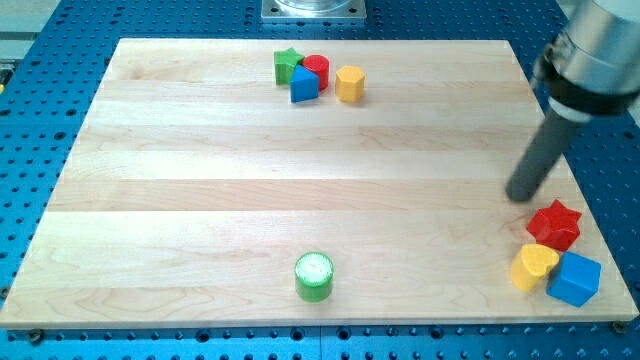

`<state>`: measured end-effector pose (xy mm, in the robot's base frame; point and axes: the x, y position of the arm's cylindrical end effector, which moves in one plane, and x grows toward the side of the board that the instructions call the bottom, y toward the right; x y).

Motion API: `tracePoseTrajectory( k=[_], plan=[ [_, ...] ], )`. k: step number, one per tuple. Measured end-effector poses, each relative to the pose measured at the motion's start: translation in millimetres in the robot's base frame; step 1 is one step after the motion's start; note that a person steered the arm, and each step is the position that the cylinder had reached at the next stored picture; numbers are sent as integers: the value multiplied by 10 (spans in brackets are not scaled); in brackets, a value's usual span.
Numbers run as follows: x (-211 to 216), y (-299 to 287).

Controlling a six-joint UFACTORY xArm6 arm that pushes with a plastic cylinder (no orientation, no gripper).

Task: Separate the red circle triangle from the green star

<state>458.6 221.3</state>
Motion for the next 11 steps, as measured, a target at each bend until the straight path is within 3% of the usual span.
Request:
tracePoseTrajectory(
  k=[2, 3, 4, 8, 9, 11],
  plan=[
    [-1767, -903],
    [-2341, -1394],
    [-2526, -1588],
    [-1043, -2299],
    [-882, -2299],
    [-1141, -2045]
  ],
)
